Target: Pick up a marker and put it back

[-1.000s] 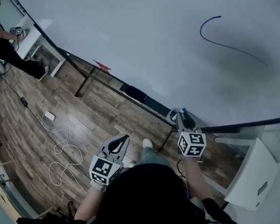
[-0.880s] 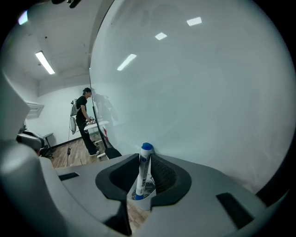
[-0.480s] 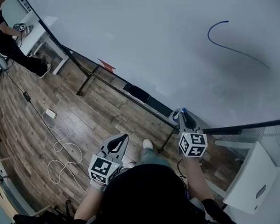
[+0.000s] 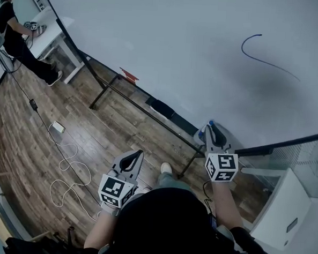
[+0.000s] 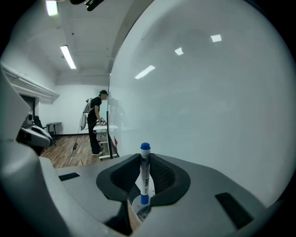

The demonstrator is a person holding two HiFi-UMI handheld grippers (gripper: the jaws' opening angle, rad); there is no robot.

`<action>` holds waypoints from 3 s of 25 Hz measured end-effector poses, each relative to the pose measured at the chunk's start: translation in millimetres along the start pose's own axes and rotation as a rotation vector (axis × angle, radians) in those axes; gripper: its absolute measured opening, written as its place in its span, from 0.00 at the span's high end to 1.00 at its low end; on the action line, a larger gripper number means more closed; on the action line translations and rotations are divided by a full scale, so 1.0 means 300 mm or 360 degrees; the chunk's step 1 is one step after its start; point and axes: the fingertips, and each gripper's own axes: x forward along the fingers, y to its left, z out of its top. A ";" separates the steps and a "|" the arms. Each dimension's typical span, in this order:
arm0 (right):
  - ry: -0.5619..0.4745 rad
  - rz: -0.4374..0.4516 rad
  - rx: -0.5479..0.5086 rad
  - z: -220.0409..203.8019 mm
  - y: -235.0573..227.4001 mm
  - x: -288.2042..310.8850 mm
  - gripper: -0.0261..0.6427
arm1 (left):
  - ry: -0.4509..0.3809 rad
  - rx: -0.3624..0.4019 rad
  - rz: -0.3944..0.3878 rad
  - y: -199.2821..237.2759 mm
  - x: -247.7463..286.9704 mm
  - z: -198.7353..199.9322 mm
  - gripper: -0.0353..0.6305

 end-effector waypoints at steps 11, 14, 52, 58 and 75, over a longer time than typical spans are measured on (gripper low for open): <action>-0.0191 0.0237 -0.0135 0.228 0.206 0.009 0.83 | -0.0150 -0.0065 0.0236 0.105 -0.150 0.055 0.92; -0.0223 0.0346 -0.0139 0.271 0.295 0.014 0.83 | -0.0170 -0.0059 0.0301 0.124 -0.199 0.064 0.92; -0.0178 0.1065 -0.0081 0.233 0.864 -0.019 0.83 | -0.0205 -0.0168 0.0780 0.227 -0.545 -0.058 0.91; -0.0215 0.0884 -0.0017 0.264 0.707 0.006 0.83 | -0.0177 -0.0168 0.0670 0.223 -0.446 -0.047 0.91; -0.0250 0.0223 0.0136 0.218 0.133 -0.077 0.83 | -0.0099 -0.0004 0.0137 0.103 -0.039 0.052 0.91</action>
